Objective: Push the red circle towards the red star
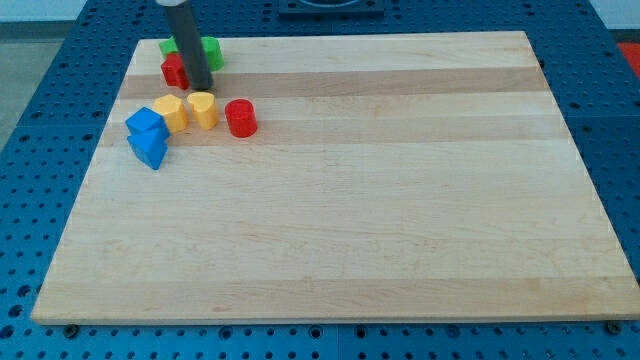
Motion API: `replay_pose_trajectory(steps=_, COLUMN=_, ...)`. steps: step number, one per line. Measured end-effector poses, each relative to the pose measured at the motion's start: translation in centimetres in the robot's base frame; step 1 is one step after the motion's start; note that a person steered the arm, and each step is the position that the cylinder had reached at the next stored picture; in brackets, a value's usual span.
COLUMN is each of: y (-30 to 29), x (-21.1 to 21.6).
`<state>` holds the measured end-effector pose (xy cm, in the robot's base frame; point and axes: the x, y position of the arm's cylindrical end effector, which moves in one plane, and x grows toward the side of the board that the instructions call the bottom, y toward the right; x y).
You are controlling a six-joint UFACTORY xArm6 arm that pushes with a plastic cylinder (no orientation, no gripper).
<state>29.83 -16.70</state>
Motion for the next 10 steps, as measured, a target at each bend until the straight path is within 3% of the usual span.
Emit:
replay_pose_trajectory(steps=2, y=10.9, x=4.7)
replay_pose_trajectory(steps=3, y=12.6, x=8.9)
replay_pose_trajectory(steps=4, y=8.9, x=10.4)
replay_pose_trajectory(steps=5, y=5.0, x=10.4)
replay_pose_trajectory(steps=7, y=4.4, x=9.4)
replay_pose_trajectory(steps=10, y=4.5, x=3.9)
